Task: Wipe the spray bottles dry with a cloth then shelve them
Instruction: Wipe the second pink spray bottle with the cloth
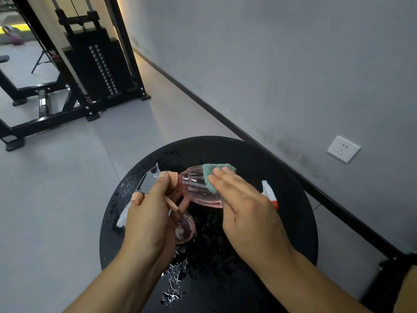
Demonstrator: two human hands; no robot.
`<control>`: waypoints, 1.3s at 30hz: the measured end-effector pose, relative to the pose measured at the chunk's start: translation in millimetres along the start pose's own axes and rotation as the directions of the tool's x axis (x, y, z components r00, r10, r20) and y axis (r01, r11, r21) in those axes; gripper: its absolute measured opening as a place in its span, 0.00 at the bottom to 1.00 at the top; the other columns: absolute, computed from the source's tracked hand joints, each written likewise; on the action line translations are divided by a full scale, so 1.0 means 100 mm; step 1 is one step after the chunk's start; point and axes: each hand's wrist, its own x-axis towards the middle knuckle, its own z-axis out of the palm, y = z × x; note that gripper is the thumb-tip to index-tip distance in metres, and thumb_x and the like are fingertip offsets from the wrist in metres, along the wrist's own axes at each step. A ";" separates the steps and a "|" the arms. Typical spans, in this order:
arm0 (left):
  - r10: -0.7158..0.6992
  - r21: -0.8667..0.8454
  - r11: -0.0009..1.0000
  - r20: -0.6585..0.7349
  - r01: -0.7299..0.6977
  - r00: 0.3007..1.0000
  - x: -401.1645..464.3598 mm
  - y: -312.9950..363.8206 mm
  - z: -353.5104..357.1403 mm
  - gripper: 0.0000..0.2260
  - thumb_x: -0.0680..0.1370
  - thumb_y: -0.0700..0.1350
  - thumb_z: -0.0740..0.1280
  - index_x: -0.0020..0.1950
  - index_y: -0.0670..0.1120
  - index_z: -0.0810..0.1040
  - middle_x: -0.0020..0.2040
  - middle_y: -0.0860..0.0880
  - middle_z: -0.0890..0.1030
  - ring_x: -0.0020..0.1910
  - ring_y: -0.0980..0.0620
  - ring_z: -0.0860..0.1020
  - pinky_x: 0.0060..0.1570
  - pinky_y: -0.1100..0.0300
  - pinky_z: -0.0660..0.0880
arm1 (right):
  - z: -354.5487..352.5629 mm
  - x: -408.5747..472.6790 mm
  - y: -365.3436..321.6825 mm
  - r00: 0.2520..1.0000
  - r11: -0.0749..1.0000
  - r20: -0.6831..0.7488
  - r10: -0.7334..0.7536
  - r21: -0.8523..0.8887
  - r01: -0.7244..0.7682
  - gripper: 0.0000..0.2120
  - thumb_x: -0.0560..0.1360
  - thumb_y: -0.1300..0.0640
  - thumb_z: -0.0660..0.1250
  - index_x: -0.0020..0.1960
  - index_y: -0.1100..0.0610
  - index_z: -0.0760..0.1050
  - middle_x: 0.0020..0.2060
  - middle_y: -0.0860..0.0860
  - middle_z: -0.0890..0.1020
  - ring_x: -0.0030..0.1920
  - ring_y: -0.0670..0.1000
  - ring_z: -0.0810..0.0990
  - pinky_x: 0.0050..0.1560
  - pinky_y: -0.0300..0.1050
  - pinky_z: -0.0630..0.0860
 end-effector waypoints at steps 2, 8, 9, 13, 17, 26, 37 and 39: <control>-0.008 0.001 1.000 -0.002 0.008 1.000 0.00 0.00 -0.01 0.09 0.85 0.46 0.67 0.50 0.41 0.81 0.44 0.47 0.88 0.52 0.50 0.88 0.55 0.51 0.84 | 0.01 0.00 -0.01 0.999 0.999 0.013 -0.031 -0.008 0.031 0.23 0.78 0.67 0.67 0.71 0.53 0.74 0.69 0.46 0.76 0.73 0.40 0.68 0.71 0.29 0.60; -0.007 -0.030 1.000 -0.001 0.007 1.000 0.08 0.03 -0.05 0.11 0.85 0.48 0.68 0.45 0.47 0.85 0.48 0.49 0.88 0.58 0.50 0.86 0.58 0.50 0.81 | -0.07 0.05 -0.04 0.996 0.998 -0.061 0.057 0.001 -0.057 0.22 0.76 0.70 0.69 0.67 0.56 0.78 0.66 0.49 0.79 0.69 0.42 0.72 0.60 0.14 0.42; -0.008 -0.022 1.000 0.004 0.008 1.000 0.07 0.02 -0.05 0.11 0.85 0.48 0.68 0.46 0.48 0.85 0.48 0.49 0.88 0.58 0.50 0.86 0.58 0.50 0.81 | -0.05 0.04 -0.06 0.998 0.999 -0.055 0.043 -0.009 -0.043 0.22 0.75 0.70 0.70 0.67 0.56 0.79 0.66 0.49 0.79 0.69 0.43 0.73 0.62 0.15 0.42; -0.008 -0.009 1.000 0.011 0.008 1.000 0.09 0.02 -0.06 0.12 0.85 0.49 0.67 0.45 0.48 0.85 0.49 0.48 0.88 0.57 0.50 0.87 0.56 0.51 0.81 | -0.07 0.05 -0.03 1.000 1.000 -0.024 -0.008 -0.030 0.007 0.22 0.75 0.69 0.71 0.66 0.55 0.79 0.65 0.48 0.80 0.68 0.42 0.73 0.62 0.15 0.43; -0.010 -0.019 1.000 0.007 0.011 1.000 0.10 0.06 -0.07 0.11 0.85 0.50 0.67 0.47 0.47 0.84 0.50 0.48 0.88 0.58 0.50 0.86 0.56 0.51 0.81 | -0.08 0.06 0.00 0.998 0.999 -0.054 0.040 -0.009 -0.041 0.22 0.77 0.68 0.68 0.69 0.54 0.77 0.67 0.47 0.78 0.70 0.41 0.71 0.64 0.16 0.51; -0.009 0.001 1.000 0.010 0.009 1.000 0.01 0.05 -0.01 0.08 0.84 0.49 0.69 0.50 0.46 0.83 0.47 0.50 0.88 0.54 0.53 0.87 0.54 0.53 0.83 | -0.06 0.03 -0.06 1.000 0.995 -0.025 0.009 -0.096 -0.012 0.24 0.71 0.69 0.74 0.65 0.56 0.80 0.63 0.50 0.81 0.66 0.47 0.77 0.64 0.16 0.42; -0.054 0.017 0.998 0.030 0.054 0.998 -0.05 -0.04 0.02 0.11 0.83 0.47 0.70 0.57 0.39 0.83 0.55 0.41 0.88 0.55 0.51 0.88 0.61 0.49 0.82 | 0.02 0.01 -0.03 0.998 0.997 0.064 -0.024 -0.073 0.029 0.25 0.76 0.67 0.66 0.72 0.54 0.74 0.69 0.49 0.77 0.72 0.46 0.70 0.72 0.40 0.64; -0.068 0.018 0.998 0.048 0.067 0.997 -0.05 -0.08 0.02 0.10 0.83 0.47 0.70 0.51 0.41 0.85 0.52 0.42 0.89 0.55 0.49 0.88 0.65 0.46 0.80 | 0.04 0.00 -0.06 0.994 0.996 0.097 -0.042 -0.077 0.049 0.25 0.77 0.64 0.65 0.73 0.54 0.71 0.71 0.49 0.75 0.74 0.46 0.68 0.73 0.44 0.67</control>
